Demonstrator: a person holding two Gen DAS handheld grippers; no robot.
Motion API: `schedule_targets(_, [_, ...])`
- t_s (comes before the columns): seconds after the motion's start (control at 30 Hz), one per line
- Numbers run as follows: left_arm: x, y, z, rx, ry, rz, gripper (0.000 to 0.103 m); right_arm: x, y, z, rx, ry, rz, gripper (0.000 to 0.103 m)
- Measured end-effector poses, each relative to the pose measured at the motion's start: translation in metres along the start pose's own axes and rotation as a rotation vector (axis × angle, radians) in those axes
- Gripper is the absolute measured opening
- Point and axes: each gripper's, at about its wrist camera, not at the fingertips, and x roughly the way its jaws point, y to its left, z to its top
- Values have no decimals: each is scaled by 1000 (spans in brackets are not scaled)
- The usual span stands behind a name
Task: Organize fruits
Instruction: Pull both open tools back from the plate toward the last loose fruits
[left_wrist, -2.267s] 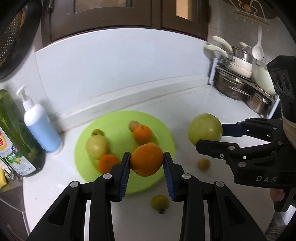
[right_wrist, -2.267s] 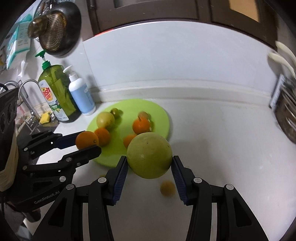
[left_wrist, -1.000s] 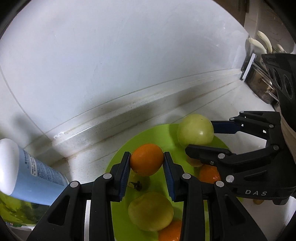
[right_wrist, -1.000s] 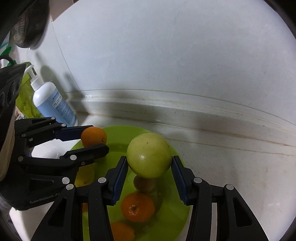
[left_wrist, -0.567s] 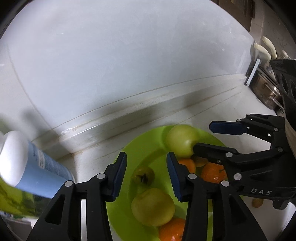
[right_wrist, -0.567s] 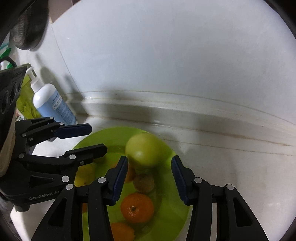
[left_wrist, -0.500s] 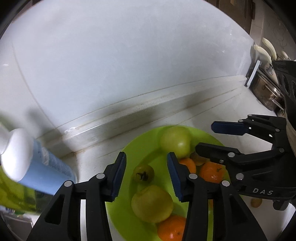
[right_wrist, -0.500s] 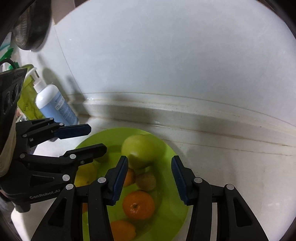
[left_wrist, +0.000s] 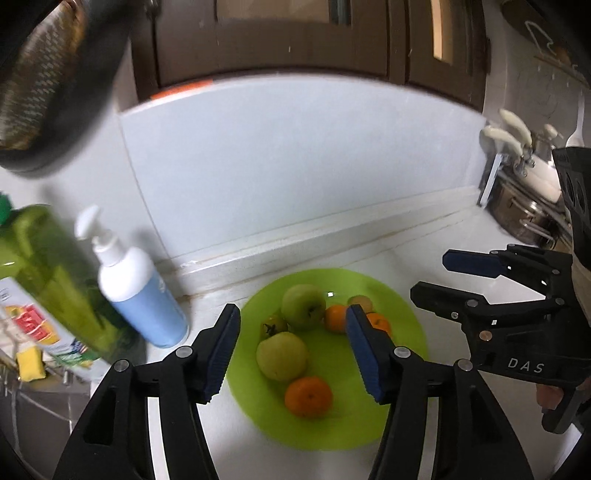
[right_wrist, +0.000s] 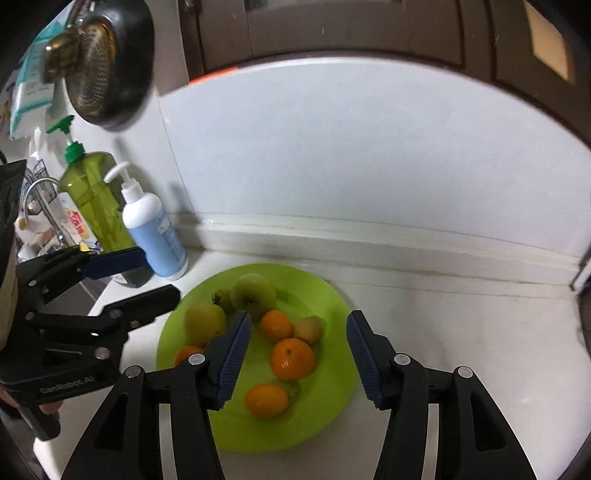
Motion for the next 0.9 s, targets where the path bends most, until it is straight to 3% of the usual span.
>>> schedule_targets(0.3, [-56, -20, -15, -33, -71, 29, 65, -58, 8, -17, 5, -87, -37, 61])
schedule_targets(0.6, [-86, -42, -40, -56, -67, 37, 70, -91, 8, -45, 8, -94, -45, 61])
schedule_targets(0.9, [-102, -59, -70, -80, -78, 80, 81, -105, 2, -70, 10, -93, -55, 66])
